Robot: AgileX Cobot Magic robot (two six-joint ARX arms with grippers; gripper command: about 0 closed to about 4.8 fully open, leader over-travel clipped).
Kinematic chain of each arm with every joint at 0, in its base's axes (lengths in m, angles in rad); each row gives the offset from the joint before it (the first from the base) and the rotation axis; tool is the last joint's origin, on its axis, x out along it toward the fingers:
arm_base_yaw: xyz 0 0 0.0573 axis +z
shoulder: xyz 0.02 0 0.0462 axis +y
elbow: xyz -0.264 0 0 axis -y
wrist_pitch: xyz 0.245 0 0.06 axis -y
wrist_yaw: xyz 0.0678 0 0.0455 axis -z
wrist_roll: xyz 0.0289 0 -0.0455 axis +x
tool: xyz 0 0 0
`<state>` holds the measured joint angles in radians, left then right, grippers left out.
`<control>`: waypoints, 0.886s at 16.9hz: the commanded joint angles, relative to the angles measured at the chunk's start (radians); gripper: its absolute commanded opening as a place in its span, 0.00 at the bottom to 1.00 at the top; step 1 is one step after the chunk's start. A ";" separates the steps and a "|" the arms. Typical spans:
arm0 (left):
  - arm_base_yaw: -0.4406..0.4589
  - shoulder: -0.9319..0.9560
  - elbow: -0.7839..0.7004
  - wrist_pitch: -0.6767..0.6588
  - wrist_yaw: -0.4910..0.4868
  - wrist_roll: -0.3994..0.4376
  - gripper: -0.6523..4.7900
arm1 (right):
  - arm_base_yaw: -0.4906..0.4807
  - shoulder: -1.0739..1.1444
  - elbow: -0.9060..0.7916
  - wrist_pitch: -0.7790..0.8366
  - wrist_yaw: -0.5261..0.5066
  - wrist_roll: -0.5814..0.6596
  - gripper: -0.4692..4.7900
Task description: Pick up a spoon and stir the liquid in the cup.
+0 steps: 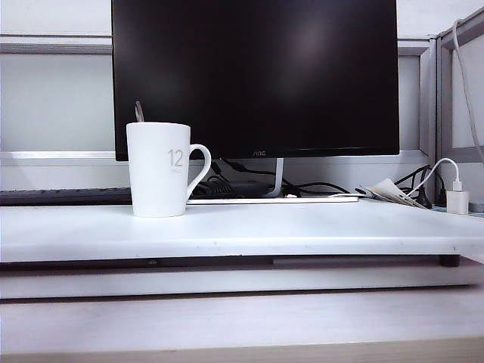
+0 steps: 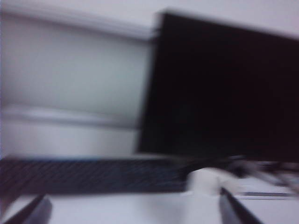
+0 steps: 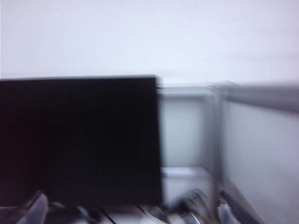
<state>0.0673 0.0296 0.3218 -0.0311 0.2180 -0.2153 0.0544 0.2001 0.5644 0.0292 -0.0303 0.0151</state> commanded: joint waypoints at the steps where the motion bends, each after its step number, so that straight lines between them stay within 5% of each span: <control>1: -0.018 0.132 0.043 0.076 0.123 0.006 1.00 | 0.000 0.268 0.175 0.112 -0.195 -0.005 0.95; 4: -0.072 0.347 0.125 0.175 0.275 0.037 1.00 | 0.035 0.555 0.401 0.124 -0.392 0.008 0.95; 7: -0.194 0.613 0.301 0.148 0.268 0.138 1.00 | 0.231 0.869 0.604 0.126 -0.436 0.021 0.95; 11: -0.344 0.832 0.434 -0.003 0.065 0.183 1.00 | 0.438 1.213 0.749 0.124 -0.445 0.008 0.95; 15: -0.375 0.906 0.432 -0.168 -0.126 0.224 1.00 | 0.555 1.479 0.790 0.119 -0.447 -0.003 0.94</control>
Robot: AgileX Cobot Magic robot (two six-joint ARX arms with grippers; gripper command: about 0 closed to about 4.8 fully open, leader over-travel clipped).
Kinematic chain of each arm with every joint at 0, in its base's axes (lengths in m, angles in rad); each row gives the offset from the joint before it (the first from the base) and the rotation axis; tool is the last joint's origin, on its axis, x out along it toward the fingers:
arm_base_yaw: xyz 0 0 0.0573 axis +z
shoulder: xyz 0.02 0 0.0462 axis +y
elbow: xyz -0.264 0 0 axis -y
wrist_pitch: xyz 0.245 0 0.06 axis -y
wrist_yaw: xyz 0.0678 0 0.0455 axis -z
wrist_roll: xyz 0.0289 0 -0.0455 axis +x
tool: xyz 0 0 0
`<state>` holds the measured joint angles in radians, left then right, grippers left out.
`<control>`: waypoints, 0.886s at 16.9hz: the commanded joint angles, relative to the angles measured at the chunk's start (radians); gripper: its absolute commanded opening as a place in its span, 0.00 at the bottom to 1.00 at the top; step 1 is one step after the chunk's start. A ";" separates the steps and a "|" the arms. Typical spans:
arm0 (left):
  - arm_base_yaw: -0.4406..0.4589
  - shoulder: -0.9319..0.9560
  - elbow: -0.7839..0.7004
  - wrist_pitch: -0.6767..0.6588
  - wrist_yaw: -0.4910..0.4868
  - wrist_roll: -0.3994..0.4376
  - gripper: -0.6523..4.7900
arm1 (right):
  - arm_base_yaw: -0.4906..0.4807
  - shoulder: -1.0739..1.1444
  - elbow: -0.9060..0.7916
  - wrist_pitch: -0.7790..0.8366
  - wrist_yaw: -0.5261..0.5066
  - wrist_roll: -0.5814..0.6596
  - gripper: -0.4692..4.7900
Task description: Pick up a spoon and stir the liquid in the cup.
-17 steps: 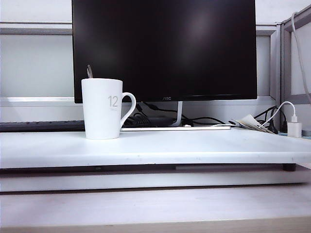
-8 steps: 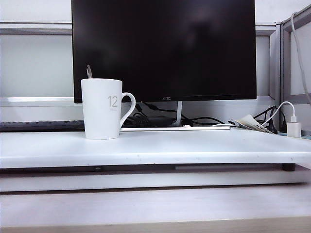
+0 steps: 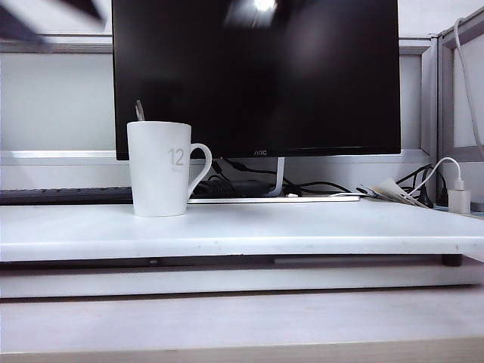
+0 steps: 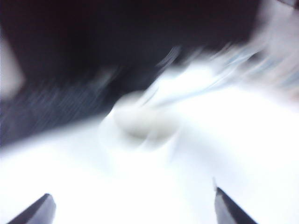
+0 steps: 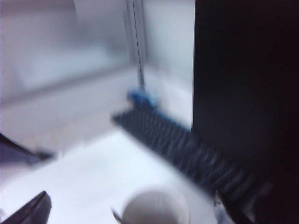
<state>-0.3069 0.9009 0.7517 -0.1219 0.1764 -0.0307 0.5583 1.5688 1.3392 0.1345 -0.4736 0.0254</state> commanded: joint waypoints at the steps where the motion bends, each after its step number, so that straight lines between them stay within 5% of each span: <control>1: 0.001 0.056 0.002 -0.079 -0.090 0.061 1.00 | 0.068 0.146 0.015 0.025 -0.004 -0.027 0.94; 12: 0.002 0.242 0.002 -0.059 -0.094 0.109 1.00 | 0.136 0.394 0.034 0.291 0.004 -0.109 0.88; 15: 0.002 0.242 0.002 -0.066 -0.096 0.109 1.00 | 0.138 0.404 0.048 0.290 0.004 -0.109 0.66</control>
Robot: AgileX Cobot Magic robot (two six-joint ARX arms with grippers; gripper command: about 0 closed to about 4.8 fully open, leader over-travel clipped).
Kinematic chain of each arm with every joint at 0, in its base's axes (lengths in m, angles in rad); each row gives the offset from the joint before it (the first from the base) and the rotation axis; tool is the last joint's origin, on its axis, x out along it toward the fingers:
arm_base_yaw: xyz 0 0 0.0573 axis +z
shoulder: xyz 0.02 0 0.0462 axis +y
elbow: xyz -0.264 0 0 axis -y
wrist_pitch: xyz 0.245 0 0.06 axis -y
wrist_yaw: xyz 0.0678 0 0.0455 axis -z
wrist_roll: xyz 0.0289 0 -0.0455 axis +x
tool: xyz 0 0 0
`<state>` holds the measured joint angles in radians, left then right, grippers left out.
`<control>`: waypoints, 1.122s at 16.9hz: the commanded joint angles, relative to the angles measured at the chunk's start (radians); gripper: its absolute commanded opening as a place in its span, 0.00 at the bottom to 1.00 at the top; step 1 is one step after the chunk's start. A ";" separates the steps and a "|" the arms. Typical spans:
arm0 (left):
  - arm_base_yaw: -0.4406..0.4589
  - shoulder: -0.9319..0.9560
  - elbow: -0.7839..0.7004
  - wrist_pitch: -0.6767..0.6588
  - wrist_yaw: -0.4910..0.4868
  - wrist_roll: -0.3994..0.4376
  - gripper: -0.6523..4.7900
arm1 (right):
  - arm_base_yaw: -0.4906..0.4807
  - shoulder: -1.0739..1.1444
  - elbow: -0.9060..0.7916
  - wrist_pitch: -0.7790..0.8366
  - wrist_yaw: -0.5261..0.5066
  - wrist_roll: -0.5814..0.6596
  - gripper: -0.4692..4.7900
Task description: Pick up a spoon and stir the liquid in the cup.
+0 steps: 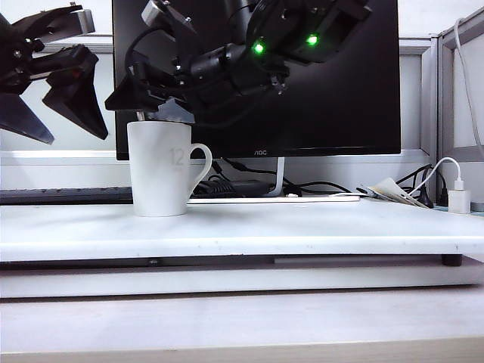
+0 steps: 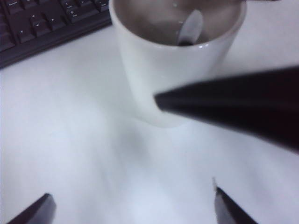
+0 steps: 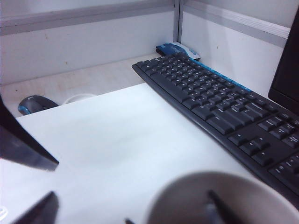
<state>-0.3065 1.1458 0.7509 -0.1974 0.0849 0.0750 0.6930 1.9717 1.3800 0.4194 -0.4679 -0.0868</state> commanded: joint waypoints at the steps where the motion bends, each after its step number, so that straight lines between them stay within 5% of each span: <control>1: 0.002 -0.003 0.003 0.009 -0.007 0.004 1.00 | 0.003 0.001 0.009 0.005 -0.002 0.003 0.55; 4: 0.002 -0.003 0.003 -0.001 -0.014 0.004 1.00 | 0.003 0.000 0.009 0.000 -0.002 0.003 0.34; 6: 0.002 -0.003 0.003 -0.017 -0.021 0.004 1.00 | 0.003 0.001 0.009 -0.006 -0.002 0.003 0.10; 15: 0.002 -0.003 0.003 0.022 -0.017 0.004 1.00 | -0.023 -0.128 0.032 -0.029 -0.002 0.088 0.08; 19: 0.002 -0.005 0.005 0.097 0.029 -0.001 1.00 | -0.056 -0.113 0.155 -0.169 -0.010 0.132 0.08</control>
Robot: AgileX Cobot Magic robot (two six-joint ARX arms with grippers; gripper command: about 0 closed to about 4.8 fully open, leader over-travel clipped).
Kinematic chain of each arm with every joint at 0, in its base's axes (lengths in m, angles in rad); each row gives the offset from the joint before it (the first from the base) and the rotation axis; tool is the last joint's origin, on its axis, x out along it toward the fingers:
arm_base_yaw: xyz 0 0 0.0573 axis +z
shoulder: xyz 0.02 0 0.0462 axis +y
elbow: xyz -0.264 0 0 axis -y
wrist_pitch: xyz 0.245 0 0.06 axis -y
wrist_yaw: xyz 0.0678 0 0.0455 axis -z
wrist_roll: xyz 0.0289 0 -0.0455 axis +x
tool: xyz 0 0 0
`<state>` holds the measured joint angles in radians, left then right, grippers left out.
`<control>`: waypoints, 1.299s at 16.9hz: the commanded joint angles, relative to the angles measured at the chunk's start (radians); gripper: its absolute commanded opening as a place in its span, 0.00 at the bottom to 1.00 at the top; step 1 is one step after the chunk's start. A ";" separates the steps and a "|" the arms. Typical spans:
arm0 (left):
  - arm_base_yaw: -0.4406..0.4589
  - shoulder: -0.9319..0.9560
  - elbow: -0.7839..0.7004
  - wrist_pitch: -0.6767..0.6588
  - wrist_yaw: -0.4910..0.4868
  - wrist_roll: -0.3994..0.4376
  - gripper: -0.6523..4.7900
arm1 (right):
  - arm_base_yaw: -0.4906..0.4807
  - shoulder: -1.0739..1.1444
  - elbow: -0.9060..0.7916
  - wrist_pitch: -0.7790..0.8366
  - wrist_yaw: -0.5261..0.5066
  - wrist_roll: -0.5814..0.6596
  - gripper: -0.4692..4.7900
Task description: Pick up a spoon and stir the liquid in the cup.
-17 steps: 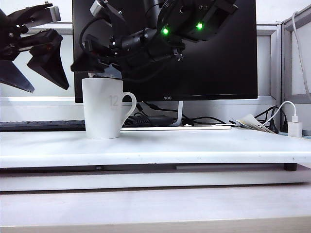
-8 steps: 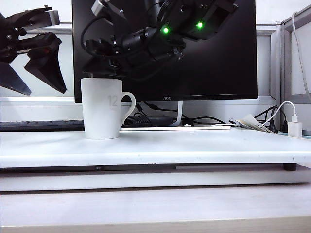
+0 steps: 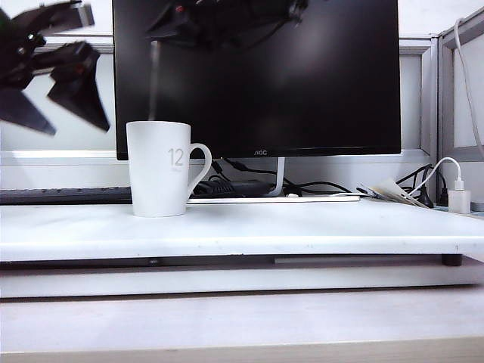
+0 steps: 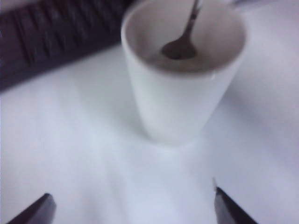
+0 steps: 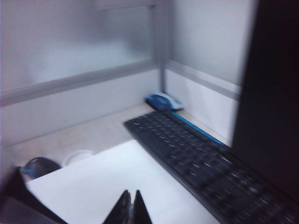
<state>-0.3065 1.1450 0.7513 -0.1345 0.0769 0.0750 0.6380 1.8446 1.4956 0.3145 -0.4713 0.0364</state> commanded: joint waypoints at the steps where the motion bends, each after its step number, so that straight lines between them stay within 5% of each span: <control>1: 0.002 -0.005 0.005 0.035 0.040 -0.001 1.00 | -0.006 0.023 0.056 -0.081 -0.007 0.008 0.08; 6: 0.002 -0.004 0.005 0.041 0.038 0.001 1.00 | -0.007 0.073 0.064 -0.053 -0.007 0.009 0.08; 8: 0.002 -0.004 0.005 0.047 0.035 0.003 1.00 | -0.007 0.098 0.082 -0.047 -0.082 0.008 0.08; 12: 0.002 -0.003 0.005 0.047 0.032 0.004 1.00 | -0.008 0.104 0.087 -0.179 -0.134 -0.016 0.08; 14: 0.002 -0.003 0.005 0.047 0.032 0.004 1.00 | -0.010 0.103 0.087 -0.270 -0.054 -0.071 0.08; 18: 0.002 -0.003 0.005 0.045 0.032 0.003 1.00 | -0.010 0.104 0.112 -0.205 0.080 -0.071 0.08; 22: 0.002 -0.003 0.005 0.045 0.031 0.004 1.00 | -0.010 0.104 0.119 -0.071 -0.070 -0.069 0.08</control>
<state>-0.3061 1.1442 0.7513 -0.1009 0.1085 0.0750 0.6254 1.9553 1.6100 0.2157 -0.4801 -0.0284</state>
